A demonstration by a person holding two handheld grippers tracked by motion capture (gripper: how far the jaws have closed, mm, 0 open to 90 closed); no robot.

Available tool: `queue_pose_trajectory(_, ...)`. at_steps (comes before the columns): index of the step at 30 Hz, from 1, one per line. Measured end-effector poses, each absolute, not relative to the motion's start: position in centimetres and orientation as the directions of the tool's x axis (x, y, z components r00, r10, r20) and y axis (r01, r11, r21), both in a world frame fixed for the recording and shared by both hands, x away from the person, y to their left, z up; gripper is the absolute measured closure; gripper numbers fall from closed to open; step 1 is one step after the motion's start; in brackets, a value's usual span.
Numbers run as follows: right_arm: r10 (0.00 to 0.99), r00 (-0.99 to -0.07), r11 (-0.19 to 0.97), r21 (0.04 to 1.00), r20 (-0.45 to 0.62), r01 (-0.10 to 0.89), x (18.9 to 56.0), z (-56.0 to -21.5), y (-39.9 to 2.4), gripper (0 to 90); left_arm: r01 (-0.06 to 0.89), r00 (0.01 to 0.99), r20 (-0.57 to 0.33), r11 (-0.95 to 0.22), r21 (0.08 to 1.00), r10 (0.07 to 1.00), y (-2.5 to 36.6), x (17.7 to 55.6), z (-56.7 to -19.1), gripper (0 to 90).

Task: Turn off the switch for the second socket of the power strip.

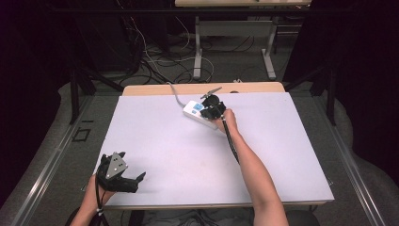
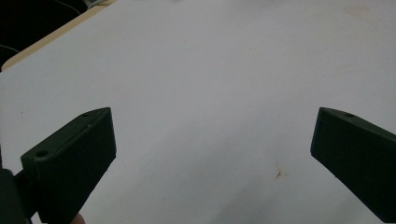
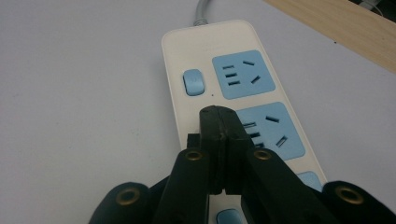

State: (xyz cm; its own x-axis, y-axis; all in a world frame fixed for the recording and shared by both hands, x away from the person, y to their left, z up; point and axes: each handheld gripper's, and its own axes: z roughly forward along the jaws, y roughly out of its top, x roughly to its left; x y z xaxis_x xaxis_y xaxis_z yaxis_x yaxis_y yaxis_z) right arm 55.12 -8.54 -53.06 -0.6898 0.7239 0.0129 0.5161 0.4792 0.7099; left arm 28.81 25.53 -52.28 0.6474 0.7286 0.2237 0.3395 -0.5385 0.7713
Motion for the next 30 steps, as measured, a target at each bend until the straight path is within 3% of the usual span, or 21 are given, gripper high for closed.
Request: queue_pose_trajectory(30,0.74,-0.672,0.443,0.735,0.024,0.514,54.84,-53.43,-8.73,90.0,0.339,0.65,0.228,-0.545,0.767,0.725,25.47,28.81,-52.3,0.0)
